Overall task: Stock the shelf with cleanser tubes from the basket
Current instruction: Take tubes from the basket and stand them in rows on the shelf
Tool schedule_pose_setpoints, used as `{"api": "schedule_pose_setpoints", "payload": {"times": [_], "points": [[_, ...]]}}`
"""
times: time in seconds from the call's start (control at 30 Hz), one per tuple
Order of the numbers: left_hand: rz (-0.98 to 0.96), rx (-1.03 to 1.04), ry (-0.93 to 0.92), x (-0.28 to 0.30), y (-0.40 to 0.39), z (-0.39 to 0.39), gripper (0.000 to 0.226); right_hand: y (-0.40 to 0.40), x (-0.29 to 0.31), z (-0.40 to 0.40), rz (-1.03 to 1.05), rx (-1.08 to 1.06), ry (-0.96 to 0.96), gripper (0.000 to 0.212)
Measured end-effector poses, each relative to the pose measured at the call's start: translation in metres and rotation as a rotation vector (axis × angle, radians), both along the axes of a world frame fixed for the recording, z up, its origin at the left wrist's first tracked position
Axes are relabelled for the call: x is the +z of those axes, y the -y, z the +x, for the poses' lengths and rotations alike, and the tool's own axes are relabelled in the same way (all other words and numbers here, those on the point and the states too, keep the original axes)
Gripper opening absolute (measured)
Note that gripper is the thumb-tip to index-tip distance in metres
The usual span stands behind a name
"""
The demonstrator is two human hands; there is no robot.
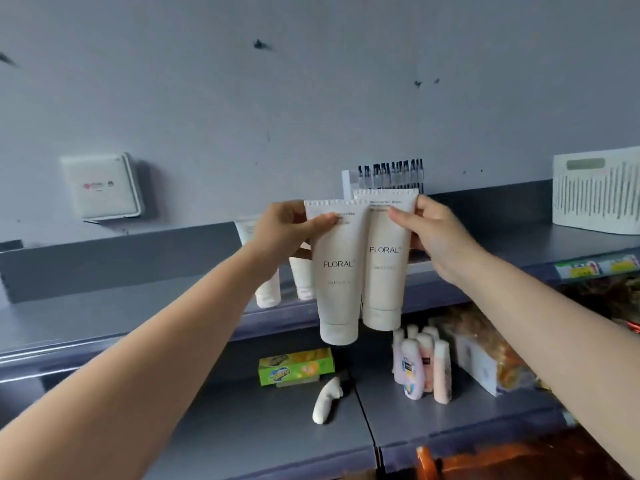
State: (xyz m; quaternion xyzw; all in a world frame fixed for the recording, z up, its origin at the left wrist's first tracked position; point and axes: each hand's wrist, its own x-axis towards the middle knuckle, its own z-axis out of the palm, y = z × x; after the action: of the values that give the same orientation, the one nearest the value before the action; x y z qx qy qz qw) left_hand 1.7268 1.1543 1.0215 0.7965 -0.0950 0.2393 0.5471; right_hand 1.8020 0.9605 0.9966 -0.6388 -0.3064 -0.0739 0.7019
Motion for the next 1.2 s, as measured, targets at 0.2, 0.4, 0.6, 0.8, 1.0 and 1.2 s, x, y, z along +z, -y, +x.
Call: {"api": "schedule_pose_setpoints", "payload": {"times": [0.2, 0.4, 0.6, 0.8, 1.0, 1.2], "points": [[0.010, 0.062, 0.089, 0.044, -0.051, 0.003, 0.003, -0.058, 0.045, 0.011, 0.049, 0.058, 0.074, 0.011], [0.013, 0.091, 0.165, 0.085, -0.092, 0.021, 0.002, -0.101, 0.088, 0.030, 0.077, 0.037, 0.177, 0.016], [0.095, 0.136, 0.227, 0.129, -0.122, 0.042, 0.007, -0.132, 0.134, 0.052, 0.079, -0.050, 0.211, 0.017], [0.079, 0.168, 0.279, 0.163, -0.149, 0.067, 0.009, -0.153, 0.169, 0.079, 0.047, -0.088, 0.190, 0.014], [0.057, 0.184, 0.306, 0.175, -0.178, 0.096, 0.010, -0.166, 0.192, 0.112, -0.057, 0.014, 0.168, 0.012], [0.038, 0.221, 0.316, 0.176, -0.200, 0.126, 0.014, -0.186, 0.196, 0.146, -0.124, -0.011, 0.185, 0.012]]}}
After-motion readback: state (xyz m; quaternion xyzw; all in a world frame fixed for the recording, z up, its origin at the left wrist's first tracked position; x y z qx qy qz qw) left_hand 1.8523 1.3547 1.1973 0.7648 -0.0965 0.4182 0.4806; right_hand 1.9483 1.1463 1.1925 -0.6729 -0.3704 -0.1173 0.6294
